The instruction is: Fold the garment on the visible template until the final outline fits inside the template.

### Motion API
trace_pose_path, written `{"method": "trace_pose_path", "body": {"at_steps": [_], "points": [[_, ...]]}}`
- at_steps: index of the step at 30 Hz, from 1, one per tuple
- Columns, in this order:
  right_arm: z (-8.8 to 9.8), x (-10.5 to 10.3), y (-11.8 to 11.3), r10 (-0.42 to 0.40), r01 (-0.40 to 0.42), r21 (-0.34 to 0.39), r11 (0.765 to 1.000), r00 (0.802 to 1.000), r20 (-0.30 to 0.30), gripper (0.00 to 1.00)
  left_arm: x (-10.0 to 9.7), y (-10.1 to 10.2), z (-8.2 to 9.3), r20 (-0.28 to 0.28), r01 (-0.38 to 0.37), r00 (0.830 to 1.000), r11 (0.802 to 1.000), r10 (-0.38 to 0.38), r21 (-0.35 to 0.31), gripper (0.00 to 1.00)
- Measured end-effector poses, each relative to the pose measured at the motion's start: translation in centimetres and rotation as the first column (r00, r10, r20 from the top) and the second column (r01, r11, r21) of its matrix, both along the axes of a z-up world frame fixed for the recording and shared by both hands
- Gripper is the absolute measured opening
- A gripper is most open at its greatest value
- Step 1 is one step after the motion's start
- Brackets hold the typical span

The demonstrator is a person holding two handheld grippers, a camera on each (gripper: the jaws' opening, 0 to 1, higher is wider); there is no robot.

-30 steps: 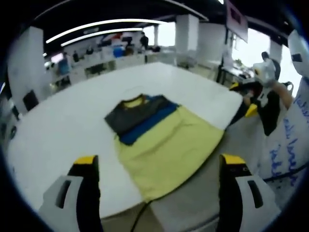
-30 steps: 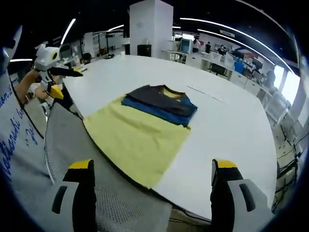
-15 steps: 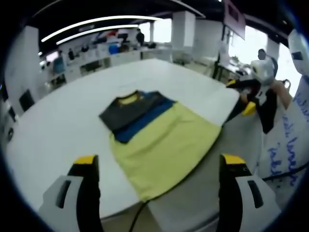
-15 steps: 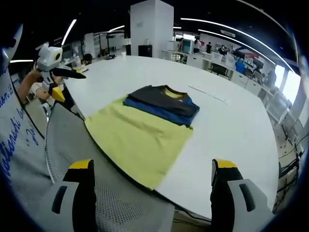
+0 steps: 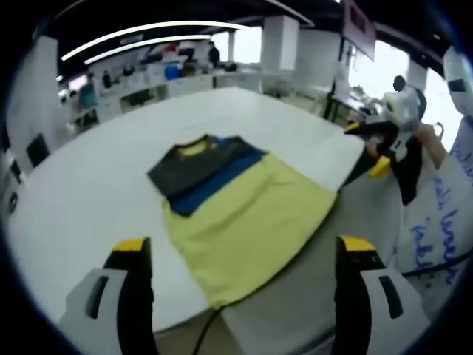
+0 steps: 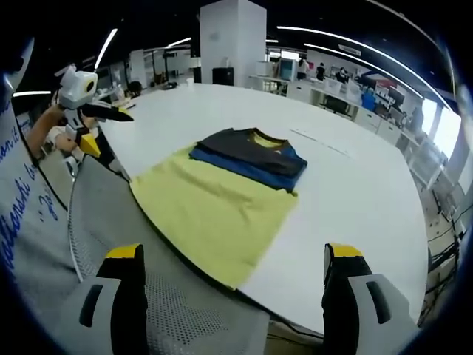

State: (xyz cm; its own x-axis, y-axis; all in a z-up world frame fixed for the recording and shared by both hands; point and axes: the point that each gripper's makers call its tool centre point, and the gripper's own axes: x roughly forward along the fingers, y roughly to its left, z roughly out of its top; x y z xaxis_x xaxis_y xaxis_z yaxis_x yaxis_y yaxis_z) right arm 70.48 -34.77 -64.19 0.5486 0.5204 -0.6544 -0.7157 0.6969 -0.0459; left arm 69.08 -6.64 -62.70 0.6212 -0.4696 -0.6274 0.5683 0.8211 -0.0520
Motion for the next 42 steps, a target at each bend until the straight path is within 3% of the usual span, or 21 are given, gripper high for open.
{"method": "trace_pose_path", "body": {"at_steps": [42], "points": [[-0.21, -0.27, 0.28, 0.014, -0.014, 0.004, 1.0, 1.0, -0.008, 1.0, -0.36, -0.45, -0.57, -0.029, 0.014, 0.999, 1.0, -0.014, -0.004, 0.99]]}}
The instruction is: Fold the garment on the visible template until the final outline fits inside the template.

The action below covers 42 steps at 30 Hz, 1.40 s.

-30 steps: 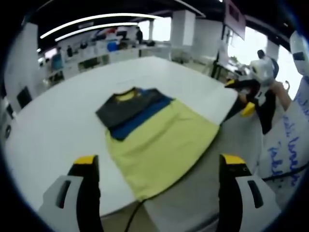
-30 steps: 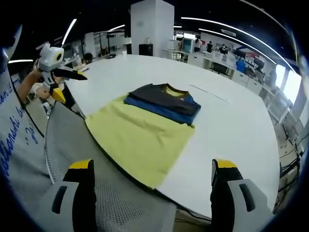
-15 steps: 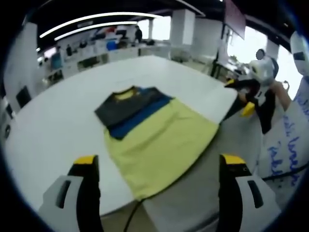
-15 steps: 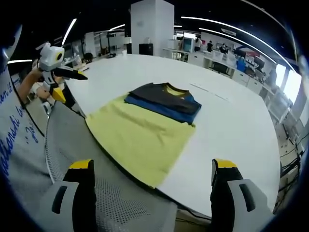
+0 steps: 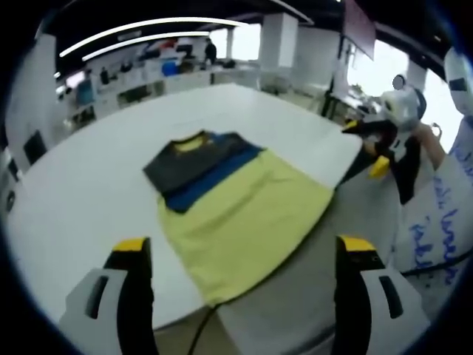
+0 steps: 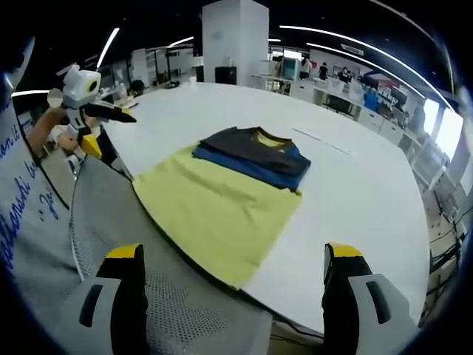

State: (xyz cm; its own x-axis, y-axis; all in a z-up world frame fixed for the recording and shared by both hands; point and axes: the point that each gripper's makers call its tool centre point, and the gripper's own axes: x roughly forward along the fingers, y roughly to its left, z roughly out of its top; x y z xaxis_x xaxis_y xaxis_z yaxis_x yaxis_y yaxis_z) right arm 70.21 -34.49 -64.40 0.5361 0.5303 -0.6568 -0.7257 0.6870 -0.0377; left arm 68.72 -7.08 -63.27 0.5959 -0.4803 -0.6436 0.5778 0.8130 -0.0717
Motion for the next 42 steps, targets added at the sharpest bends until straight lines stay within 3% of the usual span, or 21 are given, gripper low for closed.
{"method": "trace_pose_path", "body": {"at_steps": [20, 42], "points": [[-0.6, 0.0, 0.1, 0.004, -0.004, 0.0, 1.0, 1.0, -0.016, 1.0, 0.0, 0.3, -0.9, -0.021, -0.01, 1.0, 1.0, 0.01, 0.008, 0.98], [-2.4, 0.4, -0.1, 0.018, -0.021, -0.058, 0.998, 0.998, -0.066, 0.91, -0.3, 1.4, -3.6, -0.099, -0.042, 0.994, 0.999, 0.044, 0.021, 0.83]]}}
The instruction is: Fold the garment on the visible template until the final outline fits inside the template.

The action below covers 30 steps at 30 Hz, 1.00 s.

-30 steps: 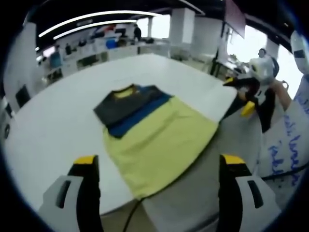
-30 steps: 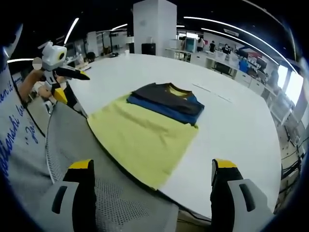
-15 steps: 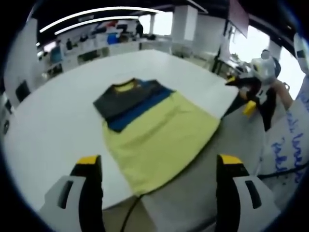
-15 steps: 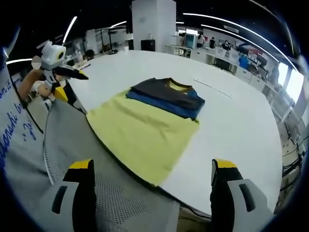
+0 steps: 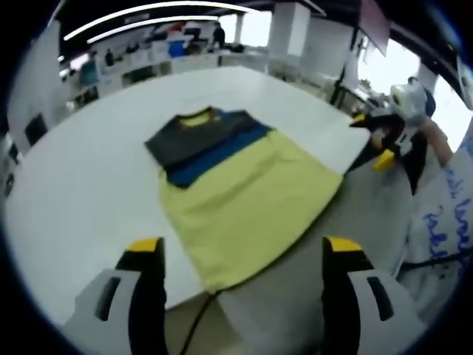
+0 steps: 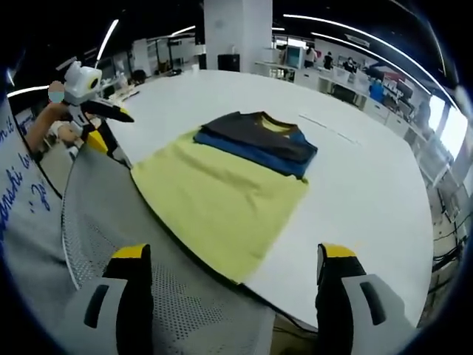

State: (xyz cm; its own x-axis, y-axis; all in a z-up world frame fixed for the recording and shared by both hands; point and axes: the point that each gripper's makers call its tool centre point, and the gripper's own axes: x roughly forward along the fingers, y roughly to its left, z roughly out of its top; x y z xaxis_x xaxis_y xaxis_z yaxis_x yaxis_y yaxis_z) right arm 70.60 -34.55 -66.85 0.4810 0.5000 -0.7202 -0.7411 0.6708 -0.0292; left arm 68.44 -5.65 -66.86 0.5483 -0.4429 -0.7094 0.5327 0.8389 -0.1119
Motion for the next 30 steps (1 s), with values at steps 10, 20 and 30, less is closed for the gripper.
{"method": "trace_pose_path", "body": {"at_steps": [10, 20, 30], "points": [[-0.7, 0.0, 0.3, 0.007, -0.007, 0.007, 1.0, 0.999, -0.031, 0.81, 0.0, -0.1, -1.5, -0.05, -0.006, 0.999, 1.0, 0.006, -0.004, 0.72], [-1.8, 0.2, 0.4, 0.007, -0.008, -0.023, 1.0, 0.998, -0.058, 0.77, 0.2, 0.5, -3.4, -0.094, -0.033, 0.995, 0.999, 0.033, 0.003, 0.68], [-3.7, 0.0, 0.3, 0.01, -0.018, -0.069, 0.997, 0.993, -0.116, 0.64, 0.5, 1.4, -5.1, -0.136, -0.089, 0.987, 0.996, 0.09, 0.012, 0.63]]}}
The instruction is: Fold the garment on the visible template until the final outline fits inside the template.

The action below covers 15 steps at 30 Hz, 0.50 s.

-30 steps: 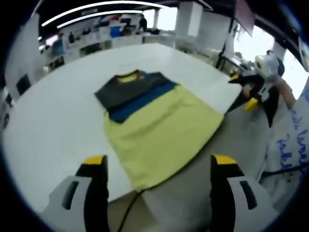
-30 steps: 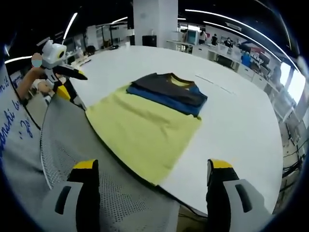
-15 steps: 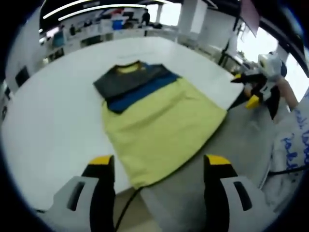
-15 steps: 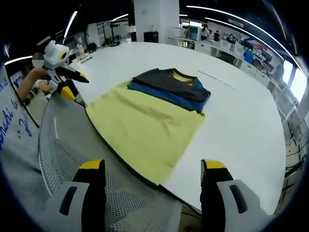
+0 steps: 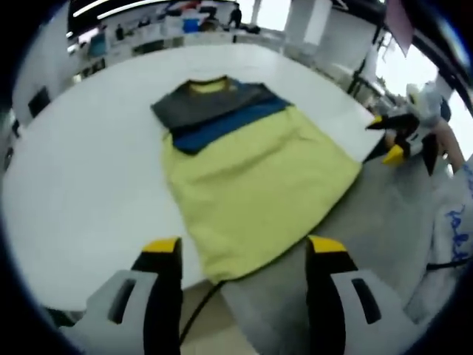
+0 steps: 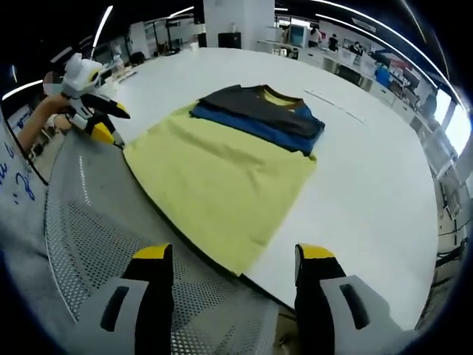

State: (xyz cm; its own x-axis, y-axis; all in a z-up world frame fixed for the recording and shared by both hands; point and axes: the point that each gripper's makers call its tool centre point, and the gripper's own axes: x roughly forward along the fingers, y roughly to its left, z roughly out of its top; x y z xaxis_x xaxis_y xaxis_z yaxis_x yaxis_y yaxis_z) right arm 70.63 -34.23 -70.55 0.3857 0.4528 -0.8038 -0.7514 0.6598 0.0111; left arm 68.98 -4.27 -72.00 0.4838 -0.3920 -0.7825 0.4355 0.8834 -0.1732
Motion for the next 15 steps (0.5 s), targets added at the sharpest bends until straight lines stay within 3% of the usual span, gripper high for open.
{"method": "trace_pose_path", "body": {"at_steps": [7, 12, 15], "points": [[-1.5, 0.6, -0.2, -0.015, 0.014, -0.019, 1.0, 0.999, -0.03, 0.51, -0.5, 0.2, -1.6, -0.06, -0.022, 0.998, 1.0, 0.022, -0.007, 0.55], [-2.3, 0.6, -0.3, -0.016, 0.015, -0.026, 1.0, 0.998, -0.066, 0.41, -0.7, 0.4, -2.5, -0.085, -0.038, 0.996, 0.999, 0.038, -0.002, 0.42], [-3.0, 0.5, -0.2, -0.018, 0.016, -0.025, 1.0, 0.995, -0.095, 0.37, -0.6, 0.7, -2.8, -0.106, -0.071, 0.992, 0.997, 0.07, -0.008, 0.41]]}}
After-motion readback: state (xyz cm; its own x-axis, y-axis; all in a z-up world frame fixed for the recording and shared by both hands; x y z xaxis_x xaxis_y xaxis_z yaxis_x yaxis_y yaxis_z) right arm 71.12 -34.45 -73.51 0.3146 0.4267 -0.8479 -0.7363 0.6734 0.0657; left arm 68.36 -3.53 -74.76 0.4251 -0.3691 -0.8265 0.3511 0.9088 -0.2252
